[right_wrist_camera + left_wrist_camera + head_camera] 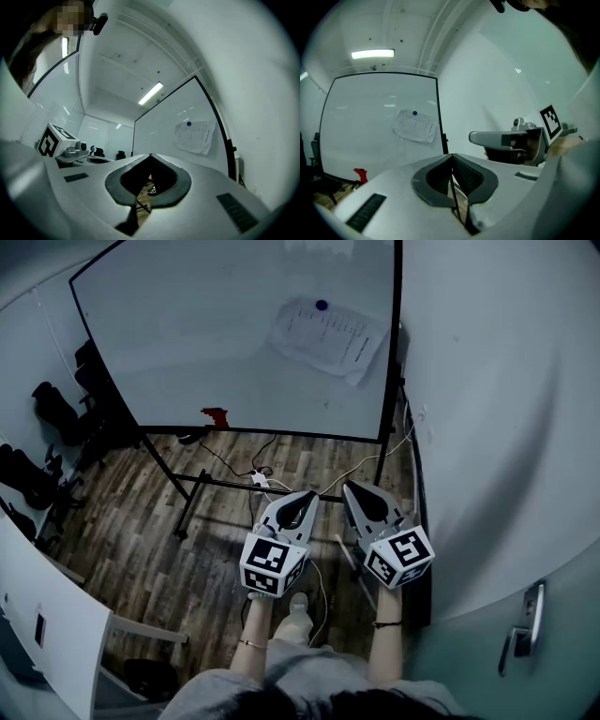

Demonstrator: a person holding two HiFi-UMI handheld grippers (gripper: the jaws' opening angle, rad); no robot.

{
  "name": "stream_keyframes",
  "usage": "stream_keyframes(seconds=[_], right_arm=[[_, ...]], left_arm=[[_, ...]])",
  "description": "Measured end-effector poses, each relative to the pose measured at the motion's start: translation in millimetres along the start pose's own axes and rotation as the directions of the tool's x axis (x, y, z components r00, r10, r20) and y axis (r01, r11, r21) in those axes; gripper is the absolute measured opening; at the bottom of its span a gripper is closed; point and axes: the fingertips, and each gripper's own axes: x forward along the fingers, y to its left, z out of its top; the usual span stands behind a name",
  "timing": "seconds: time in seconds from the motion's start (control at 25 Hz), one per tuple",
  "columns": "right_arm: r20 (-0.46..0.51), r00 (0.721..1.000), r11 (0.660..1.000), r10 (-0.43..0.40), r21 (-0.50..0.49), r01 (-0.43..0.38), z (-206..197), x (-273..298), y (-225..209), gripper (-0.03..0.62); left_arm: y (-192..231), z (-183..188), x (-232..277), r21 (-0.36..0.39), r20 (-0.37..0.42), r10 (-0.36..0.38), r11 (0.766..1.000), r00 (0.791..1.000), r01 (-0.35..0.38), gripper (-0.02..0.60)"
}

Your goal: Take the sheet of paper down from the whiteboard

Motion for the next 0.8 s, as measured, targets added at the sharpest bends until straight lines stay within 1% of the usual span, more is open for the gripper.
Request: stream_keyframes(seconds=[0.08, 0.2, 0.36, 0.56, 0.72, 0.8], right_arm=[[0.001, 1.000, 1.000, -0.009, -0.007, 0.009, 1, 5, -8, 0.000], [-0.001, 1.000, 1.000, -0.020, -0.015, 0.020, -1, 15, -22, 0.000], [-0.004, 1.000, 0.999, -0.020, -0.025, 0.020, -5, 36, -38, 0.000], [-0.005, 0.999, 0.999, -0.035, -0.013, 0.035, -13, 70, -57, 0.000], [-0.014, 0.999, 0.999, -0.039, -0.023, 0.039, -16, 99, -70, 0.000], [-0.006, 0.999, 0.999, -0.038, -0.029, 0.037, -14, 114, -79, 0.000]], left_arm=[[6, 1, 7, 0.011, 0.007, 0.011, 1.000, 1.000, -0.012, 0.006], [15, 3, 19, -0.017, 0.036, 0.007, 1.000, 0.999, -0.006, 0.006], [35, 3, 40, -0.020, 0.057, 0.015, 1.000, 0.998, -0.014, 0.006], [61, 12, 66, -0.064, 0.101, -0.038, 0.997, 0.994, 0.044, 0.006], [87, 15, 82, -0.023, 0.109, -0.035, 0.999, 0.993, 0.038, 0.006], [102, 15, 91, -0.042, 0.120, -0.041, 0.998, 0.992, 0.047, 0.006]])
